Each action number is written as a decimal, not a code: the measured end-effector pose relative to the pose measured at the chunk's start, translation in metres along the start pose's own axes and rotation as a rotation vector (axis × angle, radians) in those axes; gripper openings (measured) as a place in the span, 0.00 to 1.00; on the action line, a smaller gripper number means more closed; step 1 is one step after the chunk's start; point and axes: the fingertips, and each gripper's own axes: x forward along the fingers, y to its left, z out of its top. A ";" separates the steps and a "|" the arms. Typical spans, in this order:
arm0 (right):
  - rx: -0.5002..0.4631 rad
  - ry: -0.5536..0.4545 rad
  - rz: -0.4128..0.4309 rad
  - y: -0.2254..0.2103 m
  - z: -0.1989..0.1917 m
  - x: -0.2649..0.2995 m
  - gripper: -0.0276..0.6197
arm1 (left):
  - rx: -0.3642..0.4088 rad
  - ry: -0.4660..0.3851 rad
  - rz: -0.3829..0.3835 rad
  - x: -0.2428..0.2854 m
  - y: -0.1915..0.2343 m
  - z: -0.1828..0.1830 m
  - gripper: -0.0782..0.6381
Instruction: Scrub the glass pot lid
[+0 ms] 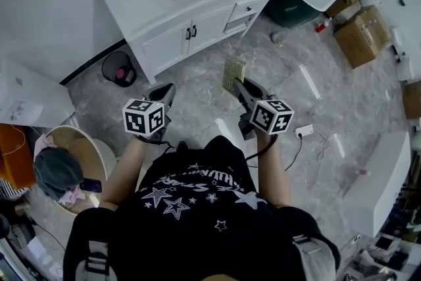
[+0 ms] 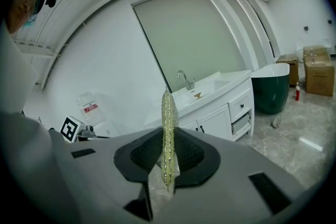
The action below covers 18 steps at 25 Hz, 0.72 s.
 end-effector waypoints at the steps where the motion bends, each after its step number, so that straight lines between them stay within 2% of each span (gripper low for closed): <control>1: 0.001 0.006 -0.004 0.000 -0.001 0.004 0.14 | 0.000 0.004 -0.001 0.001 0.005 0.001 0.12; 9: 0.025 0.020 -0.023 -0.027 0.012 0.032 0.14 | -0.033 -0.001 0.022 0.020 0.034 0.017 0.12; 18: 0.032 0.048 0.060 -0.098 0.060 0.114 0.14 | -0.087 -0.015 0.120 0.089 0.065 0.057 0.12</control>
